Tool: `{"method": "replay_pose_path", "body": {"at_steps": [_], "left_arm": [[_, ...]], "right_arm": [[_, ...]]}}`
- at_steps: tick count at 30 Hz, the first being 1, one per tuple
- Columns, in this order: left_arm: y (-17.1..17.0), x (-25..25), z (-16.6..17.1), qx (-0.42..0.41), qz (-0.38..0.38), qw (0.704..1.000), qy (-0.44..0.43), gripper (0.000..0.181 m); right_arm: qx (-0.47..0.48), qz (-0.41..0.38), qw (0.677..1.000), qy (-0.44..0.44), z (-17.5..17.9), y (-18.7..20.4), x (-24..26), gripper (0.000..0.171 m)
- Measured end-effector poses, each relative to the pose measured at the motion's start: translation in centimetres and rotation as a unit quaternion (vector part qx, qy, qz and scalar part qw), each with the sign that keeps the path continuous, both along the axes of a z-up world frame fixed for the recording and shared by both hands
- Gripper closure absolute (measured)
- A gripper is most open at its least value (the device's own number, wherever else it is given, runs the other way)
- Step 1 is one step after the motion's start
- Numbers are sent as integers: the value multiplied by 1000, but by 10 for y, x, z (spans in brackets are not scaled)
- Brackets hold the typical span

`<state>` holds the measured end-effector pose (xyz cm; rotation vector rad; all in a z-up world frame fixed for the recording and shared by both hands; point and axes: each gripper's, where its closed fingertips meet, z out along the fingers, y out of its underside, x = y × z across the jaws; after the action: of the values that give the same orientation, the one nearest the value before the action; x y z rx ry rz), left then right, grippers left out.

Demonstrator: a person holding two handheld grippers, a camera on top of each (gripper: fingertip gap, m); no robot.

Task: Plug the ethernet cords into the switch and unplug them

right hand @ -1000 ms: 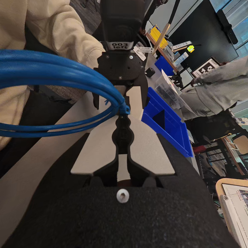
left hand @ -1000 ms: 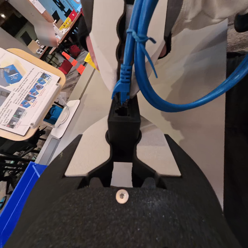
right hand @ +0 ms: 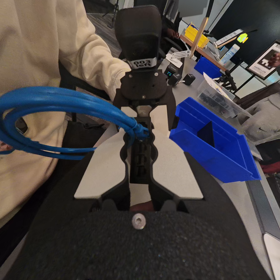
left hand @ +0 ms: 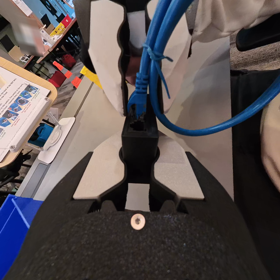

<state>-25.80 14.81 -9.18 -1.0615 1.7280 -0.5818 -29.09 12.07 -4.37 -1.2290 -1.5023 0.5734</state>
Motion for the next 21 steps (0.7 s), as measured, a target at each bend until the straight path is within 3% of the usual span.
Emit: {"method": "replay_pose_path", "body": {"at_steps": [8, 21], "left_arm": [[12, 2, -1, 4, 39, 999, 7, 151], [7, 5, -8, -52, 2, 999, 12, 147]], "right_arm": [[-41, -31, 999, 13, -3, 8, 4, 148], [-48, -42, 997, 54, -9, 4, 0, 150]]}}
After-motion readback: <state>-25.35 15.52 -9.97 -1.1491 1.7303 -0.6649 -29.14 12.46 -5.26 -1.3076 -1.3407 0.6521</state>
